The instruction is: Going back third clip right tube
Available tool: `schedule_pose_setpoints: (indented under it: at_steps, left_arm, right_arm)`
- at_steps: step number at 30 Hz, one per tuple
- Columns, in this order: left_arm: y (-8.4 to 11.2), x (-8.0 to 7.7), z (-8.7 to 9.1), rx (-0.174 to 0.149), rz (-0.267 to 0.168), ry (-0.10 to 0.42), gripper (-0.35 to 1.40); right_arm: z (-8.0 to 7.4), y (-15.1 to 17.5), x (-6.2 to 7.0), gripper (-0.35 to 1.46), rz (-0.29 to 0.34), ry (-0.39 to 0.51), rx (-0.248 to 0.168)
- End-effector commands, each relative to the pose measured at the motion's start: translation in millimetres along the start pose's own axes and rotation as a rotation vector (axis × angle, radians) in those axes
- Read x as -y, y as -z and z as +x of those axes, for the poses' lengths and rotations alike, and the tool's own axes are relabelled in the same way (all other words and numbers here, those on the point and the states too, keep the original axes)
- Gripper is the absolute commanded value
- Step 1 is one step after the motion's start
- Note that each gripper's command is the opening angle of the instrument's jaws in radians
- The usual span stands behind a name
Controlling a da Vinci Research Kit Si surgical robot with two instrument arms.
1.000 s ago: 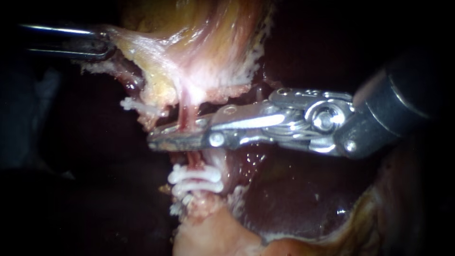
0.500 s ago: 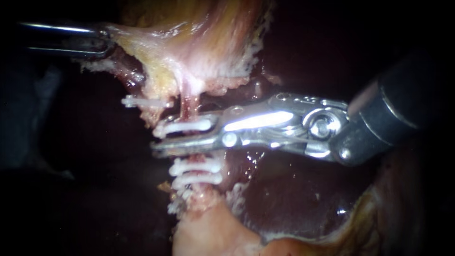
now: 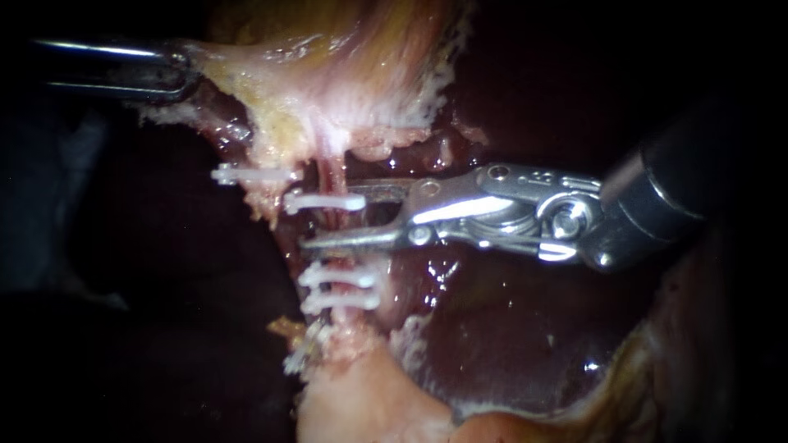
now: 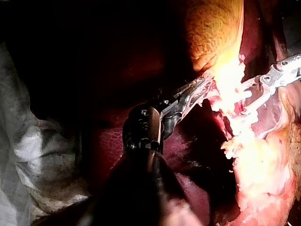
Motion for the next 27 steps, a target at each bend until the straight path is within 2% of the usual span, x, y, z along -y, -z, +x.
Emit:
schedule_pose_setpoints:
  at_steps: [1,7,16,23,27]
  left_arm:
    - [0.0,0.0,0.0,0.000,0.000,0.000,-0.35]
    - [0.0,0.0,0.0,0.000,0.000,0.000,-0.35]
    - [0.1,0.0,0.0,0.000,0.000,0.000,-0.35]
    - [-0.2,0.0,-0.2,-0.001,0.002,-0.001,-0.35]
    - [-1.6,0.4,-0.7,-0.006,0.009,-0.005,-0.35]
  right_arm:
    - [0.0,0.5,0.1,0.50,-0.004,0.021,0.000]
    - [-0.4,3.7,0.7,0.50,0.004,0.110,0.003]
    - [-1.6,11.5,3.3,0.50,0.037,0.241,0.010]
    - [-1.9,14.7,3.5,0.50,0.043,0.292,0.012]
    - [-2.0,15.2,3.5,0.50,0.044,0.293,0.012]
